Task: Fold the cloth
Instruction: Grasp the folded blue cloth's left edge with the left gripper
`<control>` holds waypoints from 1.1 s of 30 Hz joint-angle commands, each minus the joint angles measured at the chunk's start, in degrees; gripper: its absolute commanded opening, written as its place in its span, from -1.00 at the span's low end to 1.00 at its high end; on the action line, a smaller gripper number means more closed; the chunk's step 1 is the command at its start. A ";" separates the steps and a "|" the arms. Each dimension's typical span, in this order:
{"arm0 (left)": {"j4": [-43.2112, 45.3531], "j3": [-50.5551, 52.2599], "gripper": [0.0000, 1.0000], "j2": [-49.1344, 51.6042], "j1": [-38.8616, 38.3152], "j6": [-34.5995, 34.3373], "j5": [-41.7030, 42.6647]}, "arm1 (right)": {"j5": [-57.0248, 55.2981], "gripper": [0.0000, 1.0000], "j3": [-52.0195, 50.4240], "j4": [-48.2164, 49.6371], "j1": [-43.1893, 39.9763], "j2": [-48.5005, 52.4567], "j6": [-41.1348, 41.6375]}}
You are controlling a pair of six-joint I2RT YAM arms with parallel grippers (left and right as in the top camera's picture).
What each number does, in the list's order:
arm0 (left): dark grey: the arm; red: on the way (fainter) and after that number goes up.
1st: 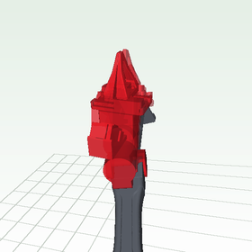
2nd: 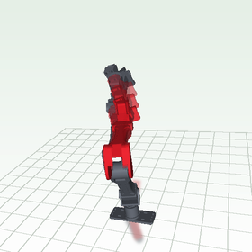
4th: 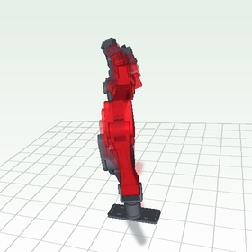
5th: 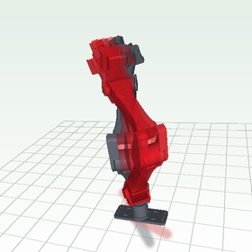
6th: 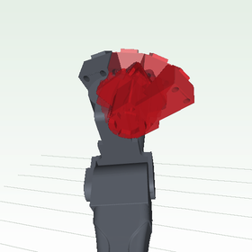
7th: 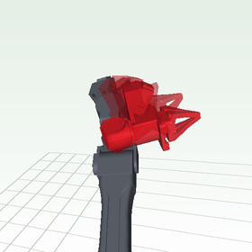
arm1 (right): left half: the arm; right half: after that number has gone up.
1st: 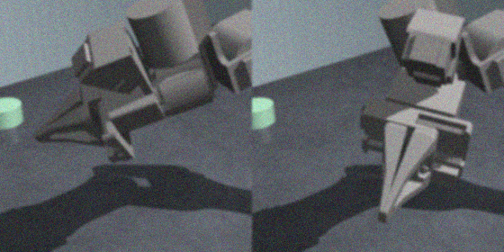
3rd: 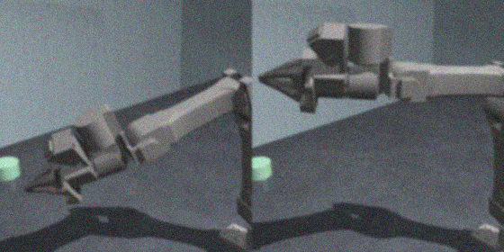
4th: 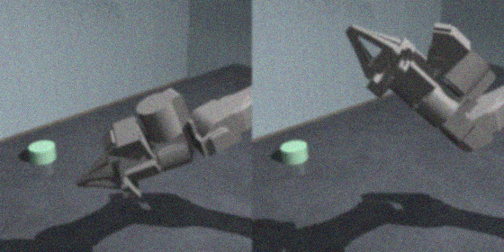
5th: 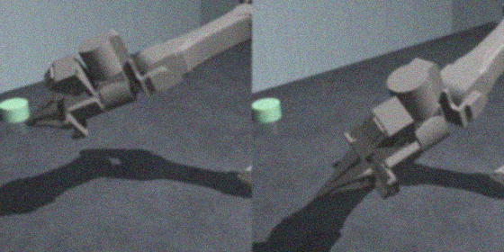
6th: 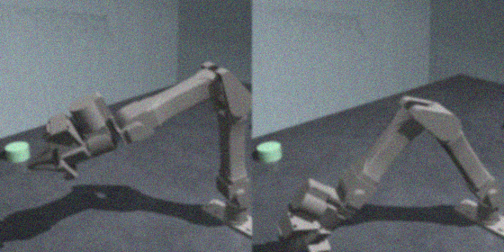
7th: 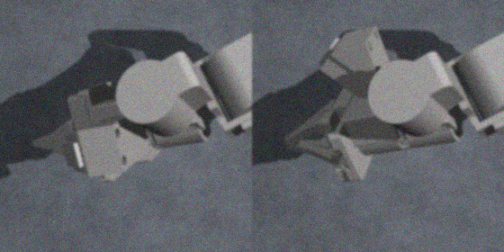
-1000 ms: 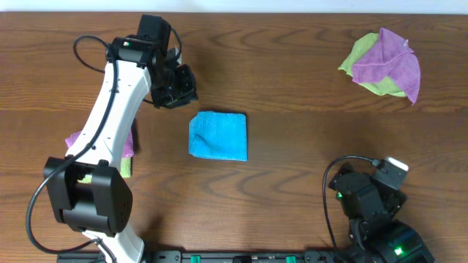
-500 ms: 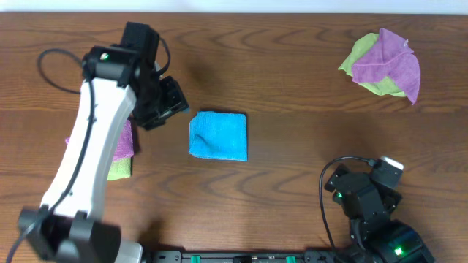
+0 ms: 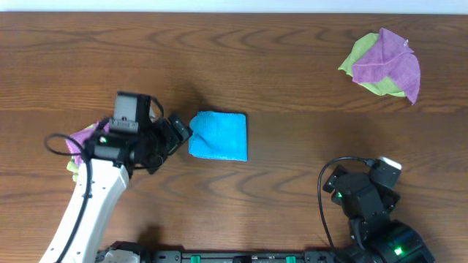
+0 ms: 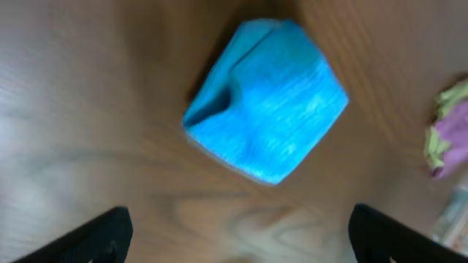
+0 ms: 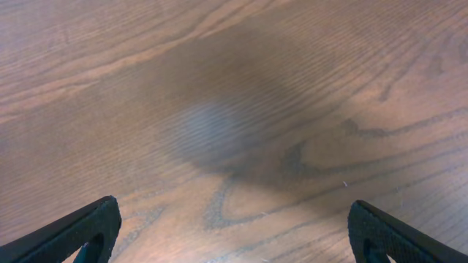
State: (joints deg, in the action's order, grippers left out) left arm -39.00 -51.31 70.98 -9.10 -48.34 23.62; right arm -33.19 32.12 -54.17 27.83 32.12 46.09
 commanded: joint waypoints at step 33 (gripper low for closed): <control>48.22 25.68 0.91 12.41 -1.25 -18.16 7.69 | -0.61 0.99 -0.20 -0.02 -0.50 -0.33 0.59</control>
State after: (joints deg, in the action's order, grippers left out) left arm 8.71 -25.98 82.06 -9.43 -66.24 31.57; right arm -32.99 32.08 -54.17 27.83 32.12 46.09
